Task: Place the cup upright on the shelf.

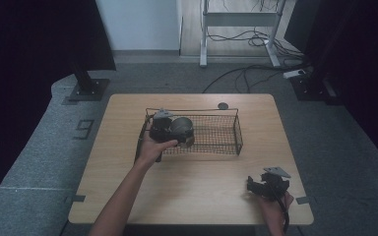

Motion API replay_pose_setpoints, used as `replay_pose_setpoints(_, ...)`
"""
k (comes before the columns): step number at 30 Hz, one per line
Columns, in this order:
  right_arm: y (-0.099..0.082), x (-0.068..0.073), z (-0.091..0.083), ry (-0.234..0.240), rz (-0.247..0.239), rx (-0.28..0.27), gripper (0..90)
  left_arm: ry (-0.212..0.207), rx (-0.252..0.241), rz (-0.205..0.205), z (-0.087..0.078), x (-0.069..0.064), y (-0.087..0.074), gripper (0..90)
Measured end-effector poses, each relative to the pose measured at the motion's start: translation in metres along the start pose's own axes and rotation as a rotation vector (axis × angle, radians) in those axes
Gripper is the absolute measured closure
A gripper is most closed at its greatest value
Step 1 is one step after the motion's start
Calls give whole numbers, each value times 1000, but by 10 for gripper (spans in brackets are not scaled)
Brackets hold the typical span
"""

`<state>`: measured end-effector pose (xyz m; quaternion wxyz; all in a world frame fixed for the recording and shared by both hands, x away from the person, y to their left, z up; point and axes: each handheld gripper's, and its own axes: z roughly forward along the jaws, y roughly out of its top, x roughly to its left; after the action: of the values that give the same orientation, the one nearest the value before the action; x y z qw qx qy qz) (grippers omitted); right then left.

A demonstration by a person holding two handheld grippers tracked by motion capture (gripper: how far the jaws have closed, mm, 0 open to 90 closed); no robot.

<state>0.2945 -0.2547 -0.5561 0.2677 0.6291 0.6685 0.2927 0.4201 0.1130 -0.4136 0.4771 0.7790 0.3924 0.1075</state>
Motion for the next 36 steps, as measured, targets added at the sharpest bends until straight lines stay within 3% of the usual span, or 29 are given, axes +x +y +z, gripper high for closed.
replay_pose_setpoints(17, 0, 0, 0, 0, 0, -1, 61, 28, 5, -17, 8, 14, 11, 148)
replay_pose_setpoints(29, 0, 0, 0, 0, 0, 0, 60, 54, 40, -41, 21, 28, 8, 148)
replay_pose_setpoints(36, 0, 0, 0, 0, -1, -1, 61, 66, 47, -33, 29, 28, 5, 148)
